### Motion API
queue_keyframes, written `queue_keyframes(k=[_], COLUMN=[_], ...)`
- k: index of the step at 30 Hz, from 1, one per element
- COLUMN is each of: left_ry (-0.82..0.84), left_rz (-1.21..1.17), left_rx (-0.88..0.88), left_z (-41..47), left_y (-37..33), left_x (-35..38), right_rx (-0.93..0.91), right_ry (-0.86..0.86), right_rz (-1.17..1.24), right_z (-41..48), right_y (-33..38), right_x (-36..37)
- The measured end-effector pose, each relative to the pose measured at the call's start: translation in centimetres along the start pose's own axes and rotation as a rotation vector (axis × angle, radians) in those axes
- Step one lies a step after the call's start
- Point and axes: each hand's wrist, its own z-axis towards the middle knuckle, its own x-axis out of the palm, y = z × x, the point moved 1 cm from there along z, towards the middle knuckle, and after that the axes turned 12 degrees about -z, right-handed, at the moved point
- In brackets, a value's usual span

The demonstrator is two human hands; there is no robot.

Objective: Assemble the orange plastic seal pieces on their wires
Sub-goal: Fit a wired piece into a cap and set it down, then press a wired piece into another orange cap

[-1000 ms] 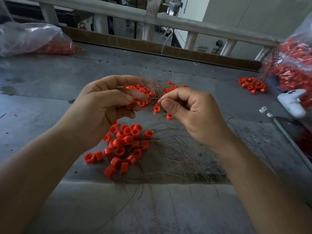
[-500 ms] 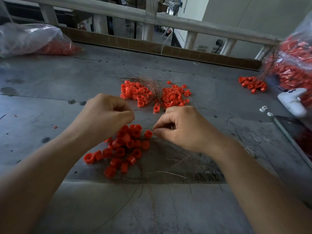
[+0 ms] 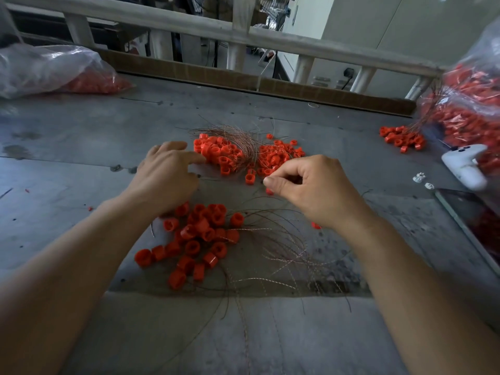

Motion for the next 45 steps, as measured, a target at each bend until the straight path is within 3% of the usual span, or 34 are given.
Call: queue_keyframes(k=[4, 9, 17, 21, 28, 33, 40, 45], left_ry=[0.079, 0.119, -0.218, -0.207, -0.177, -0.063, -0.056, -0.043], left_rz=[0.050, 0.020, -0.118, -0.215, -0.234, -0.531, -0.545, -0.566], left_rx=[-0.028, 0.084, 0.152, 0.170, 0.208, 0.174, 0.194, 0.193], left_z=[1.0, 1.1, 0.0, -1.5, -3.2, -4.0, -4.3, -4.3], left_y=[0.2, 0.5, -0.1, -1.9, -3.2, -3.5, -3.5, -3.5], left_x=[0.1, 0.3, -1.3, -1.7, -1.2, -1.0, -0.9, -0.7], right_rx=[0.050, 0.068, 0.141, 0.199, 0.248, 0.271, 0.251, 0.229], right_ry=[-0.087, -0.114, -0.224, -0.254, -0.230, -0.124, 0.042, 0.070], right_rz=[0.020, 0.012, -0.012, -0.016, -0.075, -0.141, -0.207, -0.255], right_z=[0.2, 0.4, 1.1, 1.3, 1.8, 2.1, 2.7, 2.7], right_y=[-0.4, -0.7, -2.3, -3.4, -4.5, -5.3, -5.5, -5.5], right_x=[-0.1, -0.1, -0.9, -1.0, -0.7, 0.2, 1.9, 2.1])
